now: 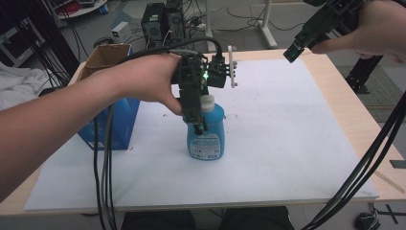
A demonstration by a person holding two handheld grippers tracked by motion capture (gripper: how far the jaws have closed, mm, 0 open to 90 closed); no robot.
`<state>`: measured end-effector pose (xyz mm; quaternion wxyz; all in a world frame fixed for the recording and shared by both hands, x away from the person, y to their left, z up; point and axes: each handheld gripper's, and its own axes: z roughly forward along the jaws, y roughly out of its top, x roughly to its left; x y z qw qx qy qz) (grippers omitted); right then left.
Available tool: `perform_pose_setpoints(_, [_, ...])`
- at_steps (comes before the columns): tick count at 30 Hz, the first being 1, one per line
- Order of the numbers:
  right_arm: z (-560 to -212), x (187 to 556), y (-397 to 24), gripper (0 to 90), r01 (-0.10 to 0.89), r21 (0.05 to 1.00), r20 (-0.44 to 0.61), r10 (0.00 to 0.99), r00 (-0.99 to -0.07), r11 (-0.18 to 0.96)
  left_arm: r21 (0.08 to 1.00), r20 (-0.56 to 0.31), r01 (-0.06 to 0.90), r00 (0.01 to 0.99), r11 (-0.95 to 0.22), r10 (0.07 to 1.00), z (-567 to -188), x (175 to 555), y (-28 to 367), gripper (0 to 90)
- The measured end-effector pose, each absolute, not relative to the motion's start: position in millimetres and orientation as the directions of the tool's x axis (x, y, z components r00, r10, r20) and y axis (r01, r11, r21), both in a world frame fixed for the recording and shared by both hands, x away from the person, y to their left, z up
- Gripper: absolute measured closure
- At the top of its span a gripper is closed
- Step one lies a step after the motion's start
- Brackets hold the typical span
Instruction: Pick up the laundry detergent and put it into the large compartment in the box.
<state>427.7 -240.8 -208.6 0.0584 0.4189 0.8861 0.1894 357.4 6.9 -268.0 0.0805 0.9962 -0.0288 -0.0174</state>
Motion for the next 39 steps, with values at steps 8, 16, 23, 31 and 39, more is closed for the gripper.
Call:
perform_pose_setpoints(8, [-210,427,-240,18.9,0.720,0.383,0.057,0.763,-0.643,0.578,0.146,-0.027,-0.048,0.998,-0.988,-0.052,-276,357,1,16.9])
perform_pose_setpoints(16, [-212,427,-240,18.9,0.722,0.380,0.060,0.764,-0.643,0.578,0.130,-0.025,-0.052,0.998,-0.990,-0.056,-281,357,-4,16.9])
perform_pose_setpoints(23, [-212,427,-240,18.9,0.721,0.381,0.061,0.762,-0.644,0.579,0.116,-0.032,-0.037,0.999,-0.992,-0.042,-282,358,-5,17.2])
perform_pose_setpoints(31, [-212,427,-241,18.9,0.722,0.379,0.061,0.764,-0.643,0.578,0.113,-0.038,-0.036,0.998,-0.993,-0.041,-282,359,-5,18.2])
perform_pose_setpoints(39, [-212,427,-242,18.9,0.724,0.377,0.060,0.765,-0.641,0.577,0.104,-0.040,-0.038,0.998,-0.994,-0.042,-283,359,-4,23.2])
